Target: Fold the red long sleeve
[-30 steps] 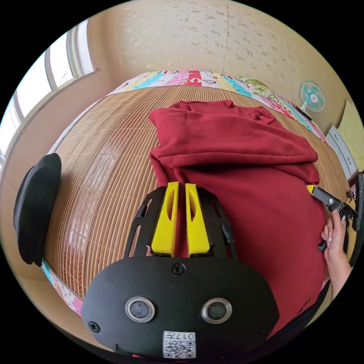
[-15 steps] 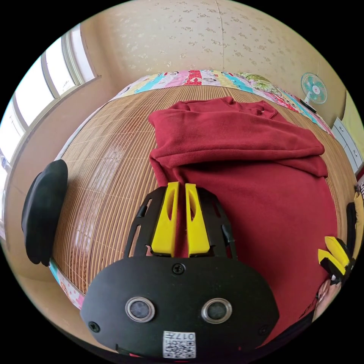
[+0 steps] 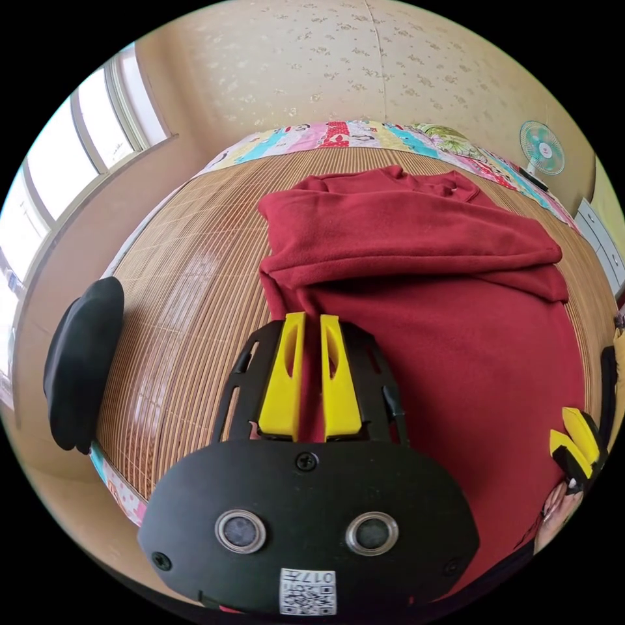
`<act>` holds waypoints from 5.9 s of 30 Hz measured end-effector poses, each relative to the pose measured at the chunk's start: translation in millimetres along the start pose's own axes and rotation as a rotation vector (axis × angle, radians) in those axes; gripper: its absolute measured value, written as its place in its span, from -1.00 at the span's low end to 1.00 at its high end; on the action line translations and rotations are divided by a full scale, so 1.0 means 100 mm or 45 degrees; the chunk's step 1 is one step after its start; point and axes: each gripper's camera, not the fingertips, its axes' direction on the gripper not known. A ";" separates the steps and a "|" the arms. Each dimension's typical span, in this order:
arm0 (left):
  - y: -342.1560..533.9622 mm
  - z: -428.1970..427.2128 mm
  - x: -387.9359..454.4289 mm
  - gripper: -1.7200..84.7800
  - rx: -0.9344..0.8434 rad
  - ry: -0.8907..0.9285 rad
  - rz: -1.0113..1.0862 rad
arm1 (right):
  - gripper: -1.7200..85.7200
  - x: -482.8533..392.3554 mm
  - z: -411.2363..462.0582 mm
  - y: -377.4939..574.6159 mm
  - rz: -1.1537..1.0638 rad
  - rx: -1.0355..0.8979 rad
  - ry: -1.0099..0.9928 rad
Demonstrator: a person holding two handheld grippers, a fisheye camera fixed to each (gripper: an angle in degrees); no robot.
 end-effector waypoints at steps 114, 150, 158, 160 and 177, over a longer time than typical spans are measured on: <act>2.66 -2.80 -4.46 -0.85 0.583 2.264 -0.345 | -0.89 3.45 -3.16 1.06 0.552 0.571 -1.330; -0.23 -0.87 -3.23 -0.78 0.235 1.551 -1.014 | -0.77 2.32 -0.95 -2.33 0.536 0.359 -0.394; 0.34 -1.62 -2.98 -0.58 0.311 1.201 -0.643 | -0.67 1.83 -0.86 -2.06 0.337 0.398 -0.602; 0.64 -1.73 -2.84 -0.57 0.235 1.094 -0.628 | -0.69 1.47 -0.81 -1.96 0.225 0.310 -0.492; 1.49 -1.29 -1.97 -0.68 -0.127 1.299 -0.891 | -0.92 1.18 -0.14 -0.95 0.323 0.117 -0.205</act>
